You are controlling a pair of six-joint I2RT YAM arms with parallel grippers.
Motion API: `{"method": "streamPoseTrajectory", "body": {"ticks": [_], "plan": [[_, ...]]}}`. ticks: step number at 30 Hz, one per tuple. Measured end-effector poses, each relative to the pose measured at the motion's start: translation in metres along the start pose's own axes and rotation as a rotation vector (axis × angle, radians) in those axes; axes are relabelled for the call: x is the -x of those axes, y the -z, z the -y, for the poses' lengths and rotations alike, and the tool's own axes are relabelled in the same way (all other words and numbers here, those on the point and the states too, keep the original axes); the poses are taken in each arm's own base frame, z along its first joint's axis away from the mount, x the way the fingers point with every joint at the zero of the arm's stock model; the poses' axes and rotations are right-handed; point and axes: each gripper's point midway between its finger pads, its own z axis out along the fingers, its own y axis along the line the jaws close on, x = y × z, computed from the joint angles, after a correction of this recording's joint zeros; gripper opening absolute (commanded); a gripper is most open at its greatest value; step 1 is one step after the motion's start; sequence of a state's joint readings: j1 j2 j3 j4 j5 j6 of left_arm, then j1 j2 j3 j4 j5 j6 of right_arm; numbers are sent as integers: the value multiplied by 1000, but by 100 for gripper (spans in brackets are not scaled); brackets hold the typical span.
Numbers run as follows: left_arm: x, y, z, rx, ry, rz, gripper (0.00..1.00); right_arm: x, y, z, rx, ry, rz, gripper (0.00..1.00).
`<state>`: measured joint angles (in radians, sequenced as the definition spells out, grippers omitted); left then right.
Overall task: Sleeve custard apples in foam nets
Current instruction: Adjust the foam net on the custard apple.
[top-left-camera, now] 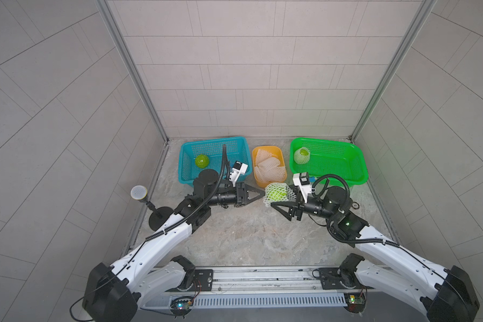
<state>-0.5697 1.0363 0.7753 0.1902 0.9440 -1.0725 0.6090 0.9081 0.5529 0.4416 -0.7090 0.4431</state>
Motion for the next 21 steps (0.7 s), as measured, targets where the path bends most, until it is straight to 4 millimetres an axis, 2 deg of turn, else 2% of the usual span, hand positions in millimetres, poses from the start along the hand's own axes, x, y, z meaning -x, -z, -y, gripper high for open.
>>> {"method": "streamPoseTrajectory", "body": {"ticks": [3,4,5,6,10,14,21], "plan": [[0,0,0,0,0,1,1,1,-1,0,4,-4,3,80],[0,0,0,0,0,1,4,1,-1,0,5,-5,3,80],[0,0,0,0,0,1,9,1,-1,0,5,-5,4,80],[0,0,0,1,-1,1,21,1,-1,0,5,-6,4,80],[0,0,-3,9,8,4,50,2,0,0,1,-4,6,80],[6,7,-7,21,15,38,65,1,2,0,-4,-1,0,80],[27,37,-23,59,41,183,72,1,8,3,-35,5,-4,80]]}}
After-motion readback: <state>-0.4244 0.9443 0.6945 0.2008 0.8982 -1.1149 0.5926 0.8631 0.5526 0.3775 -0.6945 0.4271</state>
